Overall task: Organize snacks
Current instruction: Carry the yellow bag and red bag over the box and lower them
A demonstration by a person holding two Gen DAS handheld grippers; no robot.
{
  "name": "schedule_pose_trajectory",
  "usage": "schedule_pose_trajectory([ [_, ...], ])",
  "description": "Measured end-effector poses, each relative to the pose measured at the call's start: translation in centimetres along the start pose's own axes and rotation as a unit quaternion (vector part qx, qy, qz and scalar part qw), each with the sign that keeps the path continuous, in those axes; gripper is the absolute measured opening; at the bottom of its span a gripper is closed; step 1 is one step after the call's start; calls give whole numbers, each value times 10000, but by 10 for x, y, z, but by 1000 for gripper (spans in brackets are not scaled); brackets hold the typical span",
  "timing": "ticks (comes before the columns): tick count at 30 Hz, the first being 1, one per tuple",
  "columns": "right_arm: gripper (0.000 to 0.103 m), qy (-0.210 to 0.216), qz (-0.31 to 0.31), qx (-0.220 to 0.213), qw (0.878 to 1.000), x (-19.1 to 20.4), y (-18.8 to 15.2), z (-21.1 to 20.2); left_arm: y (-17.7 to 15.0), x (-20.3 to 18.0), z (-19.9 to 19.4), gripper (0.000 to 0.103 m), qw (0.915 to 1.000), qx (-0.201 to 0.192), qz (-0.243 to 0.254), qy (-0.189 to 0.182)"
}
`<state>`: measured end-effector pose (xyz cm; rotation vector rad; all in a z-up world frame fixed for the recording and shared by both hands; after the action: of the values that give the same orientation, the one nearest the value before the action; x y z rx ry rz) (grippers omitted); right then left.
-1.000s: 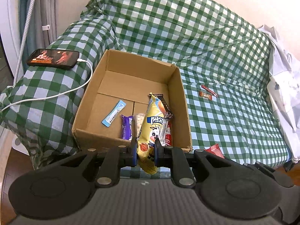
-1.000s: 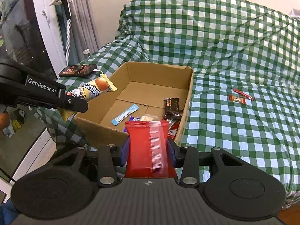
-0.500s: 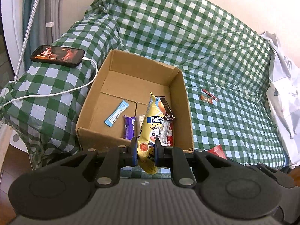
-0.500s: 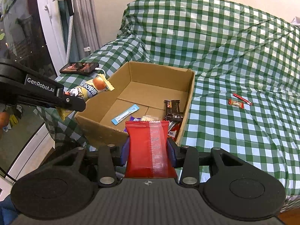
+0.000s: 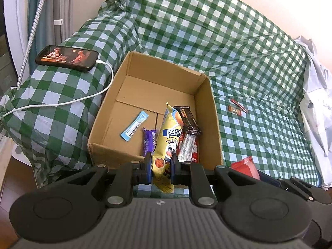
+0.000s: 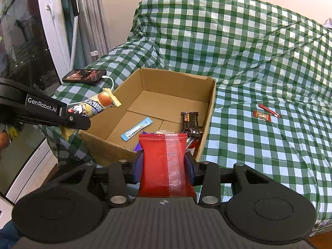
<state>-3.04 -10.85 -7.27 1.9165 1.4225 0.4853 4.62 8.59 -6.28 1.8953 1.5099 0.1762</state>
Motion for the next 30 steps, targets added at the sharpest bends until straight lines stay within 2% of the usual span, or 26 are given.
schedule_pose_trajectory([
  [8, 43, -1, -52, 104, 9999, 0, 9, 18, 7, 7, 16, 18, 9999, 71, -89, 81],
  [16, 43, 45, -26, 215, 9998, -3, 20, 44, 28, 17, 41, 18, 9996, 115, -184, 197],
  [30, 43, 149, 54, 593, 9981, -7, 34, 111, 49, 35, 106, 18, 9977, 549, -278, 297],
])
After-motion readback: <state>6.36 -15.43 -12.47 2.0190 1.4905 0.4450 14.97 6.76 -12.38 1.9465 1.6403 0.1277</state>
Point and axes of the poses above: each gripper's, at about its wrist camera, not at the fingertips, and z roughly the way its jaws point, x to its left, y to its top, the point moved 8 cm from there along z, roughly the way its jaws point, and after that the axes turned 6 degrees about -y, right-handed, at the moved point
